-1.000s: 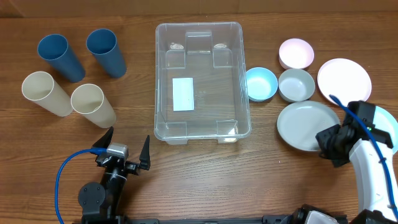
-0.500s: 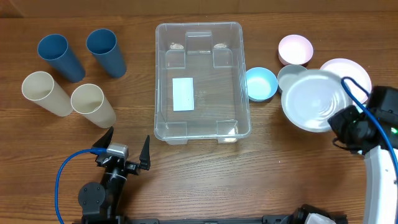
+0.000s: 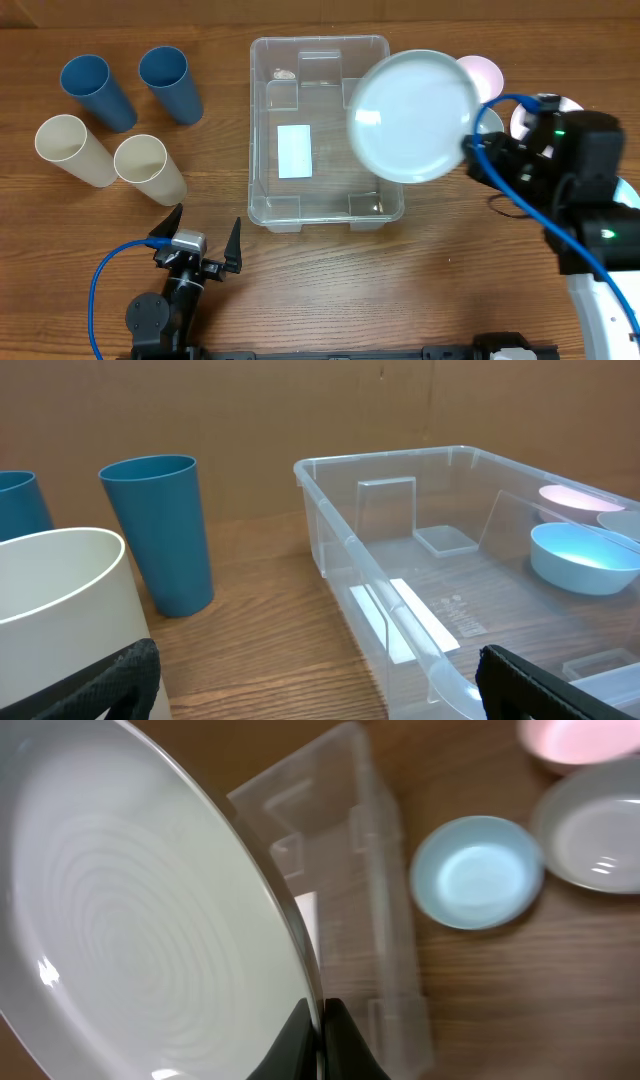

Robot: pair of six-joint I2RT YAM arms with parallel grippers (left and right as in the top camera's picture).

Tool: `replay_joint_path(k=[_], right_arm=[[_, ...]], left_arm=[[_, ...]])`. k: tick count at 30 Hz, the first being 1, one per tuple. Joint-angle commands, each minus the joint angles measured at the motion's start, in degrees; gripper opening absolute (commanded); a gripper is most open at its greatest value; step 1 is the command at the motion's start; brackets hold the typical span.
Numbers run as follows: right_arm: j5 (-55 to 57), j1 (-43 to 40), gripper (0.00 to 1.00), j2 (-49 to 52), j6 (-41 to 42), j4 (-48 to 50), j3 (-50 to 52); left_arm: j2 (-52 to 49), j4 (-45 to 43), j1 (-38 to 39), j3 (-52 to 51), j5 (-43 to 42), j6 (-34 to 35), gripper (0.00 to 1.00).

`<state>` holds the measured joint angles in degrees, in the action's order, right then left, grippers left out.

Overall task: Pack container
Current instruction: 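Lift the grey plate with right gripper and lower it into the bin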

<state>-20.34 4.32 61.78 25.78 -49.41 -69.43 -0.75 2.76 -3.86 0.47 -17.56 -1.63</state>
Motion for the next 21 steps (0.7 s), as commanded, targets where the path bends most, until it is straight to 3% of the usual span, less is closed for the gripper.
replay_joint_path(k=[1, 10, 21], right_arm=[[5.35, 8.04, 0.04, 3.21, 2.51, 3.21, -1.53], [8.96, 20.35, 0.04, 21.42, 2.78, 11.89, -1.53], [11.06, 22.43, 0.04, 35.69, 2.69, 11.45, -1.46]], left_arm=[[0.44, 0.00, -0.42, -0.17, 0.00, 0.74, 1.00], [0.44, 0.00, -0.42, -0.17, -0.02, 0.76, 1.00], [0.44, 0.00, -0.42, -0.17, -0.02, 0.74, 1.00]])
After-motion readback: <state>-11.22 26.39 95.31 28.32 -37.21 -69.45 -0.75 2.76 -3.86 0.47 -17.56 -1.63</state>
